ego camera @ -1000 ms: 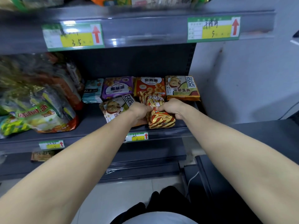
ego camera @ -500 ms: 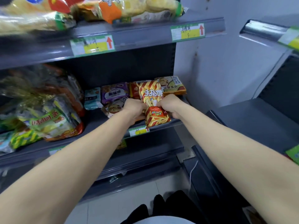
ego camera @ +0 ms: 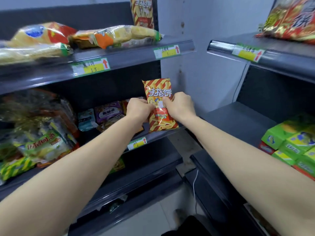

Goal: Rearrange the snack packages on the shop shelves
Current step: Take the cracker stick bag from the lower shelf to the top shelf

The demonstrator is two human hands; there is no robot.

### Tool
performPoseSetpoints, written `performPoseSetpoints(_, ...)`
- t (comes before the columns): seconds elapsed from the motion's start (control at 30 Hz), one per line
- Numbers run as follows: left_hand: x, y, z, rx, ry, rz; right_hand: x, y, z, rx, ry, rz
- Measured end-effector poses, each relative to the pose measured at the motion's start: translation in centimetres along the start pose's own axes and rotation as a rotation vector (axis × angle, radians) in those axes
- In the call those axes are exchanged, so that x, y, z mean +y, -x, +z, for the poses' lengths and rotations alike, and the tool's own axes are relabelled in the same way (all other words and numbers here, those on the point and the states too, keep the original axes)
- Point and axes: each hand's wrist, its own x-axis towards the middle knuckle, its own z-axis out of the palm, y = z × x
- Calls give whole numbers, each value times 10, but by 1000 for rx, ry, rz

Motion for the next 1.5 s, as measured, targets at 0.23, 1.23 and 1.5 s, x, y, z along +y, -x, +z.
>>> performPoseSetpoints(0.23,71,14,-5,0,32,222,-38,-15,-70,311,81,-119)
performPoseSetpoints(1.23,249,-198,-12,226,93,361,-127,-300,-87,7,-177,-316)
performPoseSetpoints(1.5,249,-242,-7,148,-82,217,-118,-345,-56,-113,-154,-267)
